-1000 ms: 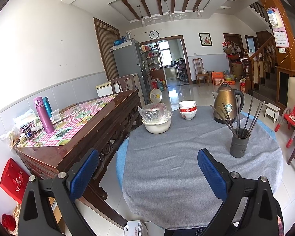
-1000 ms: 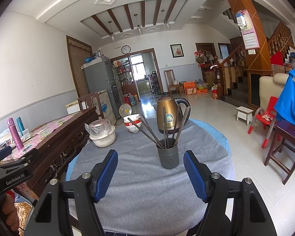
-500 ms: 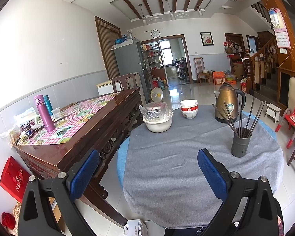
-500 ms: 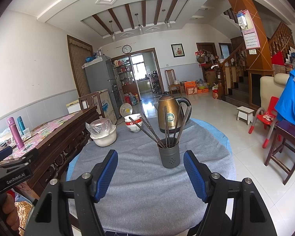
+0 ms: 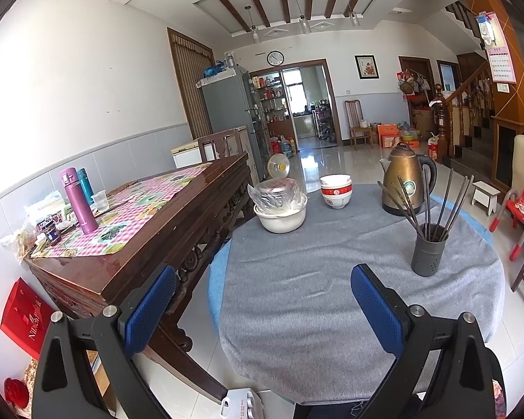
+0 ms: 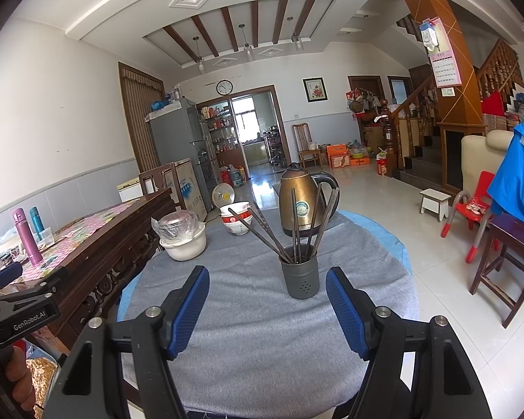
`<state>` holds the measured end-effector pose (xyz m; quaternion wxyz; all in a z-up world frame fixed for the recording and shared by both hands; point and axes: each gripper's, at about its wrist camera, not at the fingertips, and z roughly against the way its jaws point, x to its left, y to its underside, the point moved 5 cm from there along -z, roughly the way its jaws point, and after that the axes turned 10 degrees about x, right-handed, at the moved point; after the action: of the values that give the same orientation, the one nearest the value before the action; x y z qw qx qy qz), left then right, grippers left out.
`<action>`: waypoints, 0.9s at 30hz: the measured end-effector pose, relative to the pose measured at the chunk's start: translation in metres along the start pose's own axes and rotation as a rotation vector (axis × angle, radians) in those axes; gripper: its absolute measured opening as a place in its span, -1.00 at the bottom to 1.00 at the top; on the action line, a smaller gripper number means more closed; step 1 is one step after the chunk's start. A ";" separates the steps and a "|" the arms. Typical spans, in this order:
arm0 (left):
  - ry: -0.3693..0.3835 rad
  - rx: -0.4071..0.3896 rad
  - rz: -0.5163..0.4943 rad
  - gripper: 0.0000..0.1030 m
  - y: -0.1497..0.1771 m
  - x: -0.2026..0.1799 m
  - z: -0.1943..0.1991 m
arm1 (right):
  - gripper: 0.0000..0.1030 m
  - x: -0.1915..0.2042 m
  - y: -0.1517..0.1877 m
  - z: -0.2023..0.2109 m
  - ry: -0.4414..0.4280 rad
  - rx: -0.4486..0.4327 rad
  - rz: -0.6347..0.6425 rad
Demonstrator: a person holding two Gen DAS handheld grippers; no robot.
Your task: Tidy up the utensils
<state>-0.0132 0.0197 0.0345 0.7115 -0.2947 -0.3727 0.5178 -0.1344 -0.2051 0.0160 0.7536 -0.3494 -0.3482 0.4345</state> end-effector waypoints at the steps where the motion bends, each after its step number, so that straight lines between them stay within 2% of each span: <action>1: 0.001 0.001 -0.001 0.95 0.000 0.000 0.000 | 0.42 -0.001 0.000 0.000 0.001 0.000 0.001; 27: 0.004 0.004 -0.002 0.95 -0.004 0.003 0.003 | 0.42 0.000 0.000 0.000 0.000 -0.003 0.001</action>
<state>-0.0129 0.0212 0.0399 0.7133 -0.2939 -0.3704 0.5173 -0.1342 -0.2047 0.0156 0.7528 -0.3506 -0.3486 0.4345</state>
